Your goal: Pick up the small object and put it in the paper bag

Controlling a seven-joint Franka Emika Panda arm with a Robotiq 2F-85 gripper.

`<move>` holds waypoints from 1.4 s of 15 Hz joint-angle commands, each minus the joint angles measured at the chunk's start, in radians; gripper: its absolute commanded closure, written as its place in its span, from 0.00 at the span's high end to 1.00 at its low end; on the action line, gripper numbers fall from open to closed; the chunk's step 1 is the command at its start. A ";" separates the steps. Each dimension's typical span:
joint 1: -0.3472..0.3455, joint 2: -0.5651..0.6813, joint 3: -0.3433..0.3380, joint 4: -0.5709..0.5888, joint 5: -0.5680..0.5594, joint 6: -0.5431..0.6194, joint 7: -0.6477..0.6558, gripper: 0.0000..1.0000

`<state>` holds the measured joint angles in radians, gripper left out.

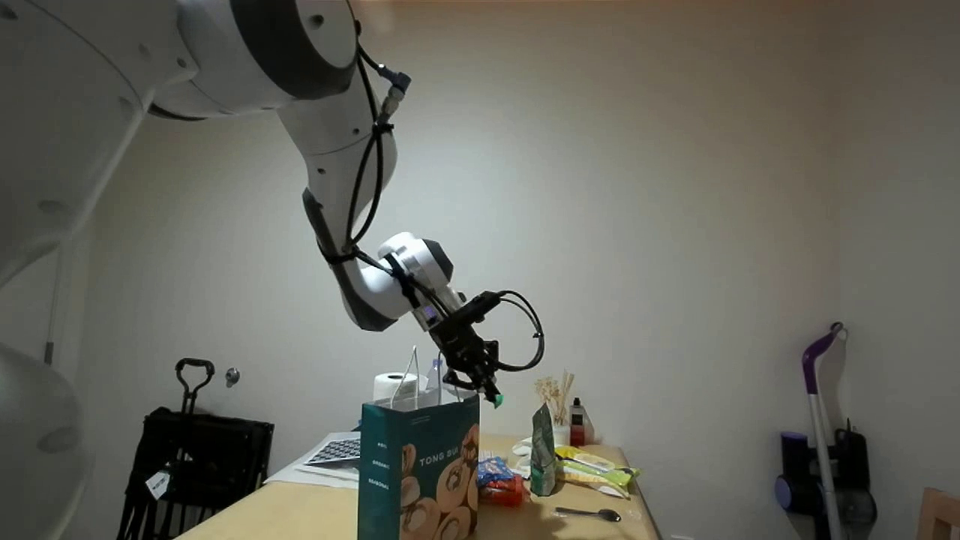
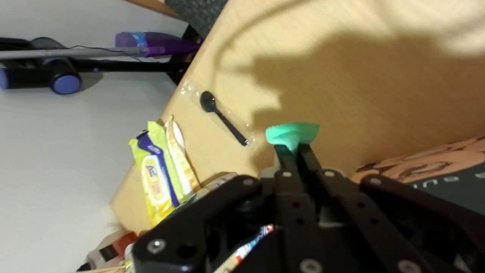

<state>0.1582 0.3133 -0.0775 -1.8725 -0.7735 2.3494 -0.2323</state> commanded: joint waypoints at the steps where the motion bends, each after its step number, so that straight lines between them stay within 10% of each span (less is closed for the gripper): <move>1: 0.032 -0.154 0.032 -0.147 -0.191 0.022 0.215 0.07; 21: 0.044 -0.362 0.253 -0.369 -0.738 -0.050 0.896 0.08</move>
<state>0.2032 -0.0185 0.1593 -2.2006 -1.4460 2.3305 0.5840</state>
